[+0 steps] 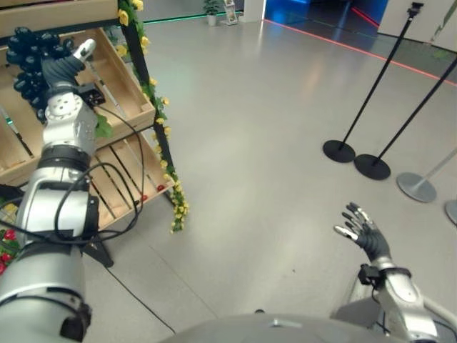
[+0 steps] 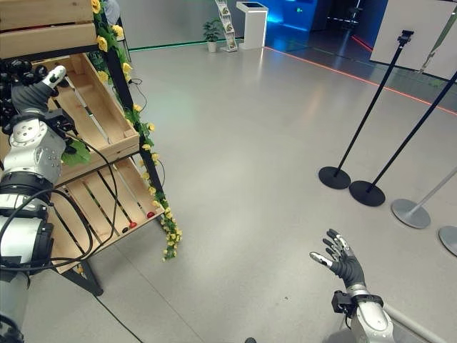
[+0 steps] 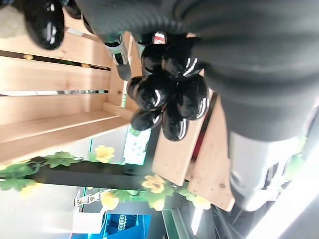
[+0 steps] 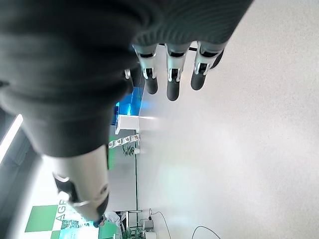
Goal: Pick up the fruits from the basket on one side to the basket on the other side
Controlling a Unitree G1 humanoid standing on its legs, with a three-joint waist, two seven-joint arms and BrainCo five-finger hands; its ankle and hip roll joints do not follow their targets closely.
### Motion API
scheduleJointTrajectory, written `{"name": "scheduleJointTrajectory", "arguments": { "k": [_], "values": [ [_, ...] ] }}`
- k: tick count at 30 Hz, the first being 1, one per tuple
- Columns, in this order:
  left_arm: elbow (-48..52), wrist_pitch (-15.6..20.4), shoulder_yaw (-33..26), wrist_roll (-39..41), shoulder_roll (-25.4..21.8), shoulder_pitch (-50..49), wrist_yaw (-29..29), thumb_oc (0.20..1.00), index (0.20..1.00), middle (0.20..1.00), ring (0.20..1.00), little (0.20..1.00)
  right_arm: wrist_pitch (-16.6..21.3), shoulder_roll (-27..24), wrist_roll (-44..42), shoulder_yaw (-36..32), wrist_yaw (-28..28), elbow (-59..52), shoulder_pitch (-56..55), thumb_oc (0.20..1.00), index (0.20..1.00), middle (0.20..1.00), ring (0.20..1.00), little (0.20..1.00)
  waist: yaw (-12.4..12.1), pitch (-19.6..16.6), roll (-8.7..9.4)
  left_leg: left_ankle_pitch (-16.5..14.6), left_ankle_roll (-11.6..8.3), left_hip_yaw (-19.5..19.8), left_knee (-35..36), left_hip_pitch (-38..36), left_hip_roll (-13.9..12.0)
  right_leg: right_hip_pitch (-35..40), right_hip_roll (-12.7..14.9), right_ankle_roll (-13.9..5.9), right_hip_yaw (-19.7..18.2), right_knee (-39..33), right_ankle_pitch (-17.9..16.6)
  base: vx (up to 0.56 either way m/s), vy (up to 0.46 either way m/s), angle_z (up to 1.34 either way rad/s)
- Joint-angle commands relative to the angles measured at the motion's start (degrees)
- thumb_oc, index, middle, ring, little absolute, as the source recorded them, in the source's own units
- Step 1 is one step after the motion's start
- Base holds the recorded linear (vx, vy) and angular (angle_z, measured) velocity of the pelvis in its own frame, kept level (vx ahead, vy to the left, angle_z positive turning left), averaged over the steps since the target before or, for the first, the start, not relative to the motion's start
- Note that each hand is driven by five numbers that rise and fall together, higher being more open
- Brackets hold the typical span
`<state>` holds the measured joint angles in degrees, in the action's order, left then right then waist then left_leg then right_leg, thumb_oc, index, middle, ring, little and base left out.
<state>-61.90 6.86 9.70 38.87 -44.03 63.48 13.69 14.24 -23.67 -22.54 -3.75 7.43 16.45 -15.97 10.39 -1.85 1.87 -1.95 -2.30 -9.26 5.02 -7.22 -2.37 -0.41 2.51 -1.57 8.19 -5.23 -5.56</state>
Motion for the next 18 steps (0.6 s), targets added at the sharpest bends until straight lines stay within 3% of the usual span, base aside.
{"name": "scheduleJointTrajectory", "arguments": {
  "k": [1, 13, 15, 18],
  "values": [
    [-3.38, 2.37, 1.04, -4.94, -2.87, 10.08, -1.67, 1.0, 1.0, 1.0, 1.0, 1.0, 1.4, -4.3, -1.31, -2.75, 0.51, -2.05, 1.57, 1.0, 1.0, 1.0, 1.0, 1.0, 0.81, -0.77, -1.18, -1.59, -0.75, 2.13, -1.6, -1.17, -0.82, 3.85, 0.77, -6.33, 0.09, 3.12, 5.07, 0.0, 0.0, 0.0],
    [-7.39, 0.25, 2.61, -8.98, -3.97, 11.74, -3.17, 1.0, 1.0, 1.0, 1.0, 1.0, 1.28, -4.45, -1.37, -3.86, 1.16, -2.02, 0.13, 1.0, 1.0, 1.0, 1.0, 1.0, 1.16, -1.17, -1.11, -1.28, -1.05, 2.07, -0.85, -2.02, -1.19, 4.29, 0.09, -6.02, -0.23, 2.71, 5.3, 0.01, -0.008, -0.02],
    [-7.56, 0.15, 2.8, -9.37, -4.09, 12.1, -3.34, 0.937, 0.937, 0.937, 0.937, 0.937, 1.26, -4.62, -1.52, -4.11, 1.43, -2.37, -0.17, 1.0, 1.0, 1.0, 1.0, 1.0, 1.28, -1.14, -1.02, -1.21, -1.11, 2.01, -0.78, -2.1, -1.33, 4.26, 0.02, -5.97, -0.28, 2.74, 5.3, 0.0, 0.0, 0.0],
    [-7.96, -0.5, 4.33, -11.49, -4.65, 12.87, -4.65, 1.0, 1.0, 1.0, 1.0, 1.0, 1.13, -4.86, -1.76, -4.53, 1.66, -2.43, -0.3, 1.0, 1.0, 1.0, 1.0, 1.0, 1.4, -1.14, -1.07, -1.09, -1.2, 1.97, -0.69, -2.1, -1.45, 4.16, -0.16, -5.91, -0.31, 2.75, 5.34, 0.0, -0.006, -0.01]
  ]
}}
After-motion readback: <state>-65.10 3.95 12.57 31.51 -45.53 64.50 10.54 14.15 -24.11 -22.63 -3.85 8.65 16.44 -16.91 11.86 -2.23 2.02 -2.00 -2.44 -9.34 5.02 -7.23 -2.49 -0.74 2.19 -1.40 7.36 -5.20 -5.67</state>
